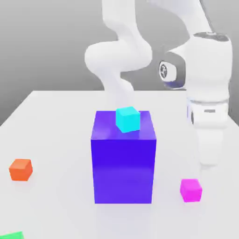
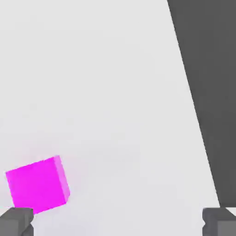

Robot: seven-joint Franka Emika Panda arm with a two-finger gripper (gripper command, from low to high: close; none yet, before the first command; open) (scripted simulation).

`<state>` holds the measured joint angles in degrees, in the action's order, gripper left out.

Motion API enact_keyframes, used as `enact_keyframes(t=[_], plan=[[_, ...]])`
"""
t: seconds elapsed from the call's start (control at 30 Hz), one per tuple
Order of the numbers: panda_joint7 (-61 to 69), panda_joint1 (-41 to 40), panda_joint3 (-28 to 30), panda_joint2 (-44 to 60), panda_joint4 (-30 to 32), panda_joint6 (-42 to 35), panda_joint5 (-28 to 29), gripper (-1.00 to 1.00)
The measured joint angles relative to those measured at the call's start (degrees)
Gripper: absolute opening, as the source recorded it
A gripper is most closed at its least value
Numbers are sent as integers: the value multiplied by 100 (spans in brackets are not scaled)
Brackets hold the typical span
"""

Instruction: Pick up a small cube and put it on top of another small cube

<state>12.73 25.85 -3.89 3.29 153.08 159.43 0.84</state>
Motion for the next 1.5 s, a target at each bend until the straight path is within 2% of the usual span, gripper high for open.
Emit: enact_keyframes(t=[0.23, 0.27, 0.5, 0.7, 1.27, 1.4, 1.43, 1.5], plan=[[164, 199, 147, 1454, -64, 1083, 346, 0], [172, 236, 183, 1597, -91, 1197, 338, -100], [159, 241, 189, 1601, -91, 1190, 353, -100], [334, 113, 24, 513, 110, 302, 101, -100], [-2244, -2026, 2381, 1729, -2689, -1581, -1343, -100], [-2636, -2661, 2593, 2569, -3434, -1513, -1933, -100], [-2618, -2744, 2567, 2753, -3514, -1424, -2058, 100], [-2618, -2744, 2567, 2753, -3514, -1424, -2058, 100]])
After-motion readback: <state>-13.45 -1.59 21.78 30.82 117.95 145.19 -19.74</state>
